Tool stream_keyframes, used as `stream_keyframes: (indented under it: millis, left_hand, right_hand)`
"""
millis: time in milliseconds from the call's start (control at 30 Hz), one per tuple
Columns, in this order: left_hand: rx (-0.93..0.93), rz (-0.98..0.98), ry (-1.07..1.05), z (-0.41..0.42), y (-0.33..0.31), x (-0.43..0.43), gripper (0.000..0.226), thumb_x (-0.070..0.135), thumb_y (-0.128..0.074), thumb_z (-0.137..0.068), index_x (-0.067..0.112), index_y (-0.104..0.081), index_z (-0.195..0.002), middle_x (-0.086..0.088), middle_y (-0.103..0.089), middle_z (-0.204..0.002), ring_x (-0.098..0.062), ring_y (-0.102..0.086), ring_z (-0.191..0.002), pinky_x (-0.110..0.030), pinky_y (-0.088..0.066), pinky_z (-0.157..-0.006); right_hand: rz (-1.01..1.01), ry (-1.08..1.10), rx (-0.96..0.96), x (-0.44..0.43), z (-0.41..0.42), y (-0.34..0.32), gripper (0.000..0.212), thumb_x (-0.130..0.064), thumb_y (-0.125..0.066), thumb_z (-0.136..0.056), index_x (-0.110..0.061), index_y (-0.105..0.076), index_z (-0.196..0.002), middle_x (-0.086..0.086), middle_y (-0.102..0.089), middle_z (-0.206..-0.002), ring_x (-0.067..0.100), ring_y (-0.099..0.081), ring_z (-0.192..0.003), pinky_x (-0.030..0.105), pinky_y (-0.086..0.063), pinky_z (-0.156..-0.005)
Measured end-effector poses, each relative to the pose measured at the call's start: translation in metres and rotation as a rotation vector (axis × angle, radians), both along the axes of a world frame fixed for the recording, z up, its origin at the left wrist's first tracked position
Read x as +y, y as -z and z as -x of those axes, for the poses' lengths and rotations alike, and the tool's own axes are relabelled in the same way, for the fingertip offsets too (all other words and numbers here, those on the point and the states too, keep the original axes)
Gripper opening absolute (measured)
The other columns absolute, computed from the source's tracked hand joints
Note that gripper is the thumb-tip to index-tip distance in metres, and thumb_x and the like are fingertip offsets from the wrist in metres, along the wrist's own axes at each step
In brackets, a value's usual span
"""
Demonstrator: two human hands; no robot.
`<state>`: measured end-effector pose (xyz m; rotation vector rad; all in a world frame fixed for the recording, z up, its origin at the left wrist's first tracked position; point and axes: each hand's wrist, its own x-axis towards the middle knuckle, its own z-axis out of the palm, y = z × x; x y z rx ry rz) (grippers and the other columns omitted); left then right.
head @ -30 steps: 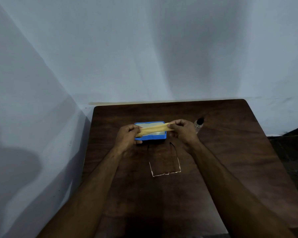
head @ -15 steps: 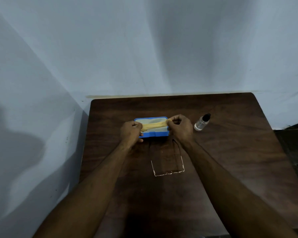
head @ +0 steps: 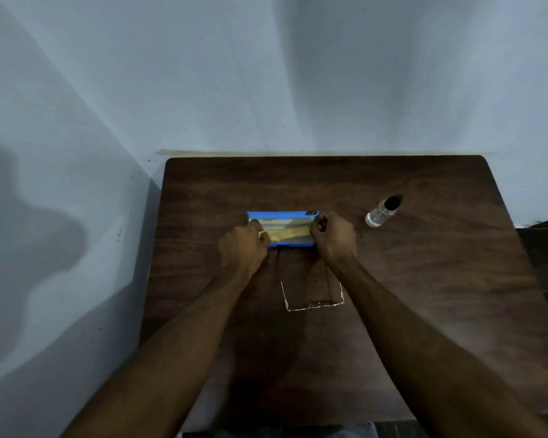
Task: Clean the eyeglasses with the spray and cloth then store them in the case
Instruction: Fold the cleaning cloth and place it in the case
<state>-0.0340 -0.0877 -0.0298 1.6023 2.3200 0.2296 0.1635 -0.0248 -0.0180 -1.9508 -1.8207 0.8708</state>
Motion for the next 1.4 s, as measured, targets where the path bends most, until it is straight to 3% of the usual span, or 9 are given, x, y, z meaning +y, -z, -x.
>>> stream_keyframes:
  millis: [333, 500, 667, 767, 900, 1100, 1300, 1400]
  left_hand:
    - [0.171, 0.022, 0.139, 0.001, -0.001, 0.002, 0.034, 0.049, -0.057, -0.101, 0.022, -0.069, -0.117, -0.006, -0.072, -0.106, -0.029, -0.072, -0.093, -0.035, -0.049, -0.072]
    - [0.107, -0.027, 0.127, 0.001, 0.002, -0.006, 0.033, 0.051, -0.058, -0.100, 0.020, -0.070, -0.107, -0.005, -0.073, -0.098, -0.029, -0.072, -0.087, -0.039, -0.058, -0.075]
    - [0.054, -0.096, 0.094, 0.002, 0.004, -0.015, 0.026, 0.044, -0.061, -0.100, 0.021, -0.070, -0.108, -0.002, -0.066, -0.113, -0.030, -0.070, -0.090, -0.036, -0.046, -0.069]
    - [0.019, -0.114, 0.066, 0.005, 0.006, -0.017, 0.021, 0.042, -0.065, -0.098, 0.023, -0.069, -0.106, 0.001, -0.063, -0.116, -0.025, -0.068, -0.090, -0.036, -0.051, -0.069]
    - [-0.038, -0.148, 0.011, 0.004, 0.010, -0.018, 0.017, 0.036, -0.071, -0.094, 0.025, -0.068, -0.106, 0.002, -0.062, -0.116, -0.021, -0.066, -0.093, -0.034, -0.049, -0.069]
    - [-0.182, -0.219, -0.086, 0.002, 0.015, -0.020, 0.019, 0.019, -0.076, -0.089, 0.026, -0.068, -0.105, 0.005, -0.060, -0.120, -0.020, -0.068, -0.092, -0.043, -0.060, -0.073]
    - [-0.231, -0.234, -0.070, 0.007, 0.021, -0.020, 0.014, 0.016, -0.073, -0.094, 0.024, -0.068, -0.104, 0.002, -0.060, -0.122, -0.018, -0.066, -0.092, -0.039, -0.059, -0.074]
    - [-0.230, -0.225, -0.045, 0.010, 0.024, -0.020, 0.014, 0.018, -0.071, -0.096, 0.026, -0.069, -0.107, 0.004, -0.059, -0.122, -0.015, -0.065, -0.092, -0.036, -0.059, -0.074]
  right_hand:
    - [-0.081, -0.204, -0.269, -0.010, 0.005, 0.008, 0.026, -0.028, -0.053, -0.098, -0.015, -0.059, -0.120, 0.010, -0.066, -0.114, 0.034, -0.063, -0.103, 0.039, -0.045, -0.073]
    - [-0.058, -0.236, -0.332, -0.009, 0.014, 0.007, 0.031, -0.028, -0.050, -0.101, -0.012, -0.055, -0.127, 0.011, -0.062, -0.123, 0.034, -0.061, -0.110, 0.044, -0.050, -0.079]
    - [-0.086, -0.280, -0.413, -0.006, 0.018, 0.007, 0.036, -0.023, -0.050, -0.102, -0.009, -0.053, -0.135, 0.013, -0.060, -0.131, 0.034, -0.059, -0.116, 0.043, -0.051, -0.080]
    - [-0.087, -0.284, -0.457, -0.005, 0.020, 0.010, 0.039, -0.020, -0.051, -0.102, -0.008, -0.052, -0.139, 0.013, -0.059, -0.133, 0.034, -0.058, -0.119, 0.045, -0.052, -0.081]
    - [-0.097, -0.319, -0.488, -0.007, 0.022, 0.015, 0.043, -0.021, -0.057, -0.098, -0.007, -0.053, -0.138, 0.015, -0.058, -0.134, 0.036, -0.058, -0.118, 0.048, -0.053, -0.089]
    - [-0.125, -0.337, -0.545, -0.008, 0.029, 0.016, 0.041, -0.023, -0.055, -0.099, -0.008, -0.056, -0.137, 0.014, -0.057, -0.139, 0.035, -0.054, -0.128, 0.053, -0.041, -0.101]
    - [-0.185, -0.320, -0.480, -0.019, 0.033, 0.017, 0.032, -0.038, -0.056, -0.094, -0.011, -0.069, -0.108, 0.011, -0.067, -0.121, 0.031, -0.057, -0.116, 0.047, -0.043, -0.090]
    - [-0.198, -0.332, -0.452, -0.024, 0.032, 0.018, 0.034, -0.037, -0.054, -0.096, -0.010, -0.069, -0.109, 0.012, -0.066, -0.121, 0.031, -0.057, -0.116, 0.046, -0.044, -0.089]
